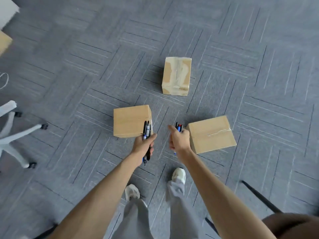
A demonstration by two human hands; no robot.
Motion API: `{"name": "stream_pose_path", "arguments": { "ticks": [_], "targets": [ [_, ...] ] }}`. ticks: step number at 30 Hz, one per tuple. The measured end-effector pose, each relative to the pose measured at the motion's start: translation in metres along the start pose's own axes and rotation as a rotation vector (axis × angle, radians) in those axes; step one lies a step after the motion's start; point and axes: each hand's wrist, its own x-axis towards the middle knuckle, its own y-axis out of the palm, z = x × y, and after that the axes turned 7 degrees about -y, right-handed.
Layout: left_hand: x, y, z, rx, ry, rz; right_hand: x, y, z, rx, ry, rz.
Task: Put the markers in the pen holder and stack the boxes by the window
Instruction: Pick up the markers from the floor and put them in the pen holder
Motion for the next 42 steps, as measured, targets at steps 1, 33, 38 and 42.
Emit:
{"name": "stream_pose_path", "arguments": {
  "ticks": [1, 33, 38, 42],
  "targets": [
    [-0.018, -0.008, -0.001, -0.042, 0.01, -0.012, -0.015, 0.006, 0.01, 0.0, -0.003, 0.017],
    [-0.368, -0.474, 0.318, -1.033, 0.241, -0.74, -0.46, 0.434, -0.212, -0.628, -0.005, 0.987],
    [-0.4, -0.535, 0.366, -1.109, 0.263, -0.837, -0.52, 0.497, -0.261, -0.658, 0.034, 1.087],
    [-0.411, -0.591, 0.394, -1.199, 0.28, -0.891, -0.552, 0.549, -0.294, -0.683, 0.067, 1.146]
  ]
}}
